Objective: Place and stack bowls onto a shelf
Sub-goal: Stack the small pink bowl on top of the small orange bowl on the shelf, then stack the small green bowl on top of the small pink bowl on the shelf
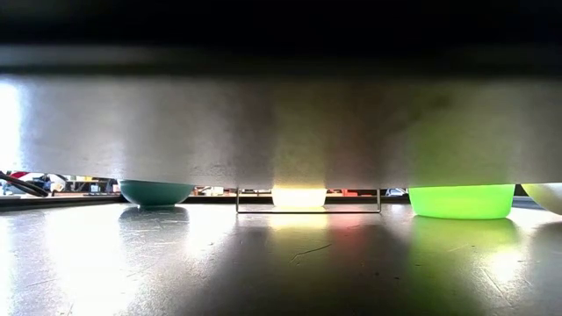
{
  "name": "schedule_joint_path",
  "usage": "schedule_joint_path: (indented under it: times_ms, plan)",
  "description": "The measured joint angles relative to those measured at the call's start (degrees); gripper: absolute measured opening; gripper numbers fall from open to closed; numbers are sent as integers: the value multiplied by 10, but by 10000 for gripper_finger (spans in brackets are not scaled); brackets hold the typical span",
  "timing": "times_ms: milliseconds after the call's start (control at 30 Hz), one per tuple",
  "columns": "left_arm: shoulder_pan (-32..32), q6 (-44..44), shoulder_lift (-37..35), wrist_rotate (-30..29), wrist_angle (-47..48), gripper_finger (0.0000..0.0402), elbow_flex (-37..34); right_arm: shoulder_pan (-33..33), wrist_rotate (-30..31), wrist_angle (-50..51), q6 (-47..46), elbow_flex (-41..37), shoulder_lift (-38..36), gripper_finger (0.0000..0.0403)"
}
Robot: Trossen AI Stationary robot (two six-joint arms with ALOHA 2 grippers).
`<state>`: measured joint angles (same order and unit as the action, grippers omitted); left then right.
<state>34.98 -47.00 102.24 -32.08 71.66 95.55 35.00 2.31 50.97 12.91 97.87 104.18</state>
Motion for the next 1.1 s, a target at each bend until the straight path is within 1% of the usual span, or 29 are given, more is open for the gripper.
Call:
schedule_joint_path:
  times_ms: [100, 200, 333, 500, 700, 833, 967, 1100]
  plan:
    - [3, 0, 0, 0, -2, 247, 0, -1, 41, 89, -90, 43, 0, 138]
    - [3, -2, 0, 0, -6, 247, 0, -11, 72, 164, -185, 71, 0, 129]
    - [3, -2, 0, 0, -6, 247, 0, -28, 75, 232, -271, 76, -1, 116]
    - [3, -1, 0, 0, -5, 247, 0, -50, 65, 271, -315, 43, -5, 108]
    - [5, -1, 0, 1, 9, 247, 0, -79, 65, 271, -319, -28, -28, 117]
    - [5, -1, 0, 1, 16, 247, 0, -111, 61, 246, -329, -105, -69, 125]
    - [5, 0, 0, 1, 20, 247, 0, -143, 24, 160, -339, -203, -125, 127]
    - [5, 0, 0, 1, 31, 247, 0, -165, 21, 86, -364, -294, -179, 128]
